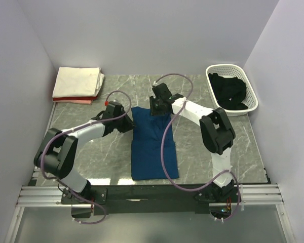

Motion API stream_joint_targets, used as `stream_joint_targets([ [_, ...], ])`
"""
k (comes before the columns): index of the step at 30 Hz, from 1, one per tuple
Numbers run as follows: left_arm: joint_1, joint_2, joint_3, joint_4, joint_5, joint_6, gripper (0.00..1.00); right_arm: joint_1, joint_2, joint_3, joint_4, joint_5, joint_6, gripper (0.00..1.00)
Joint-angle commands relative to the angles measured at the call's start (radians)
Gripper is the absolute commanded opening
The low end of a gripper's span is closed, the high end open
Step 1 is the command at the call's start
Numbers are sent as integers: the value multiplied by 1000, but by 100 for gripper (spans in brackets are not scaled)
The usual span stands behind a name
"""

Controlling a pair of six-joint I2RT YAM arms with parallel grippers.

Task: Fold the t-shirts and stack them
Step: Fold the tshirt

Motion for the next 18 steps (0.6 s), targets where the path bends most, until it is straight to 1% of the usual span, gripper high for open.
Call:
stream_joint_targets([
  [1,1,58,84,125,66,-5,30,-11,26,99,-40,-28,-60,36],
  [4,1,93,103,136,75,-14,29,-8,30,103,-51,-21,-69,38],
  [8,1,110,107,150,75,-22,29,-4,26,61,-37,-44,-75,42],
  [18,1,190,179,152,84,-19,28,24,50,34,-63,1,-74,40],
])
